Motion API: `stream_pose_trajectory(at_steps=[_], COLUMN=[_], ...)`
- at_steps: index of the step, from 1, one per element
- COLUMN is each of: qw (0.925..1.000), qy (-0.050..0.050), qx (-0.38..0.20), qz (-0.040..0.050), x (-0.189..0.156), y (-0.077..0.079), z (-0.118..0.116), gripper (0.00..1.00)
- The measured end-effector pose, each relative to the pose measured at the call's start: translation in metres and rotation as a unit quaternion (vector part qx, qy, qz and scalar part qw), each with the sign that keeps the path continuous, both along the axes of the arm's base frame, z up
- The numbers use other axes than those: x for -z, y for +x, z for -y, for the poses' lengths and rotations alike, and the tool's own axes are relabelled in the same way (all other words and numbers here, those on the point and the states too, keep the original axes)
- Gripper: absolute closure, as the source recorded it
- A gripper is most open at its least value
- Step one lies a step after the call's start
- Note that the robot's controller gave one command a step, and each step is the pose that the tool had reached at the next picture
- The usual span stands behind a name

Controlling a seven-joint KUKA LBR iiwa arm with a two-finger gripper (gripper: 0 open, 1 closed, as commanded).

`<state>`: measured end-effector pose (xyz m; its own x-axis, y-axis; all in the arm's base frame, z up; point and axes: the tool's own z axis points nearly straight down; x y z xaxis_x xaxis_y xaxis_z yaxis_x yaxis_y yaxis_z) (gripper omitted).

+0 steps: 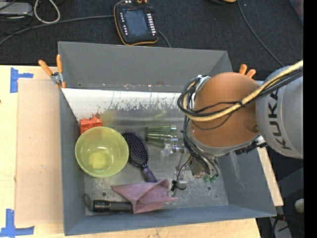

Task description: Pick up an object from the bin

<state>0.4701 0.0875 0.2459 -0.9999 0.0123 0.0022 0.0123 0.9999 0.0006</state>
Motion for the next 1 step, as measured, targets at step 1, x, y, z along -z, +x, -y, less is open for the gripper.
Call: stream_pose_trajectory(at_steps=[1], qw=[1.0], qy=[0.0], qx=[0.0], qz=[0.0], x=[0.0], y=[0.0], z=[0.0], gripper=[0.0])
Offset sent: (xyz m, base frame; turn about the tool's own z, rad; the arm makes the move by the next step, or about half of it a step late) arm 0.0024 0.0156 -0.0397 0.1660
